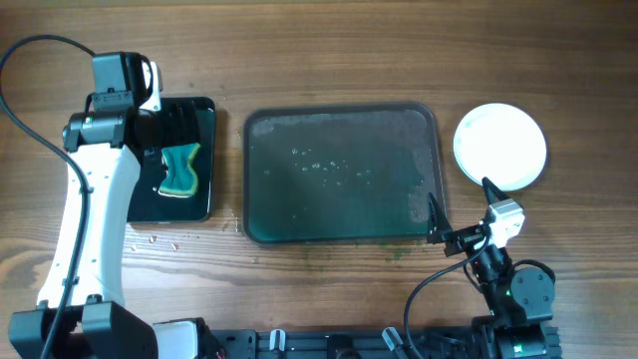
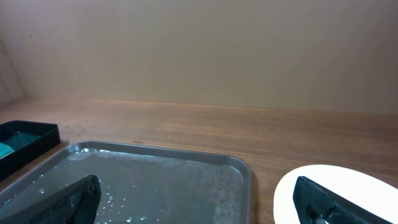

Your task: Clean dirty plates on tray and stack at the side

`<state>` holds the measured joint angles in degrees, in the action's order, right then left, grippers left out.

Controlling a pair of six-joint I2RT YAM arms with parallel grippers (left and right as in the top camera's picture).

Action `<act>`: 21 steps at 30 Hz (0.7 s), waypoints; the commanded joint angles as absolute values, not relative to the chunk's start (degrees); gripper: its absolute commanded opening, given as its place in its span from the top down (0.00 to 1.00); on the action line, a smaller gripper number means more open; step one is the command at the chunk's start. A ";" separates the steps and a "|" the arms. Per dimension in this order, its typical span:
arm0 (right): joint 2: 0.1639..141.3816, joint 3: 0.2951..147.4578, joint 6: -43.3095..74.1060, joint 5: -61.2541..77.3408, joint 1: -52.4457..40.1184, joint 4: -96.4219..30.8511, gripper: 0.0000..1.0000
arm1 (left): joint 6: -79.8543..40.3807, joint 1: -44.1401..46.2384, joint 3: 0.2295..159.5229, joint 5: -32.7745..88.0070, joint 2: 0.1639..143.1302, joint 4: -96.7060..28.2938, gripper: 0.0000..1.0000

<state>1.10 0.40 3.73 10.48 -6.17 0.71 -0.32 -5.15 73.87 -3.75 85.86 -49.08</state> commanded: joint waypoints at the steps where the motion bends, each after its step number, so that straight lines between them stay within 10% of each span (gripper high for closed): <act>1: 0.80 0.30 3.16 10.35 -5.93 0.80 0.00 | -0.43 -5.08 74.06 -3.49 85.93 -48.93 0.00; 14: 0.97 0.30 3.14 10.35 -5.93 0.80 0.00 | -0.45 -4.97 73.10 -2.26 82.81 -48.36 0.00; 21: 0.97 0.30 3.14 10.35 -5.93 0.80 0.00 | -2.63 -4.56 37.43 9.61 51.81 -11.09 0.00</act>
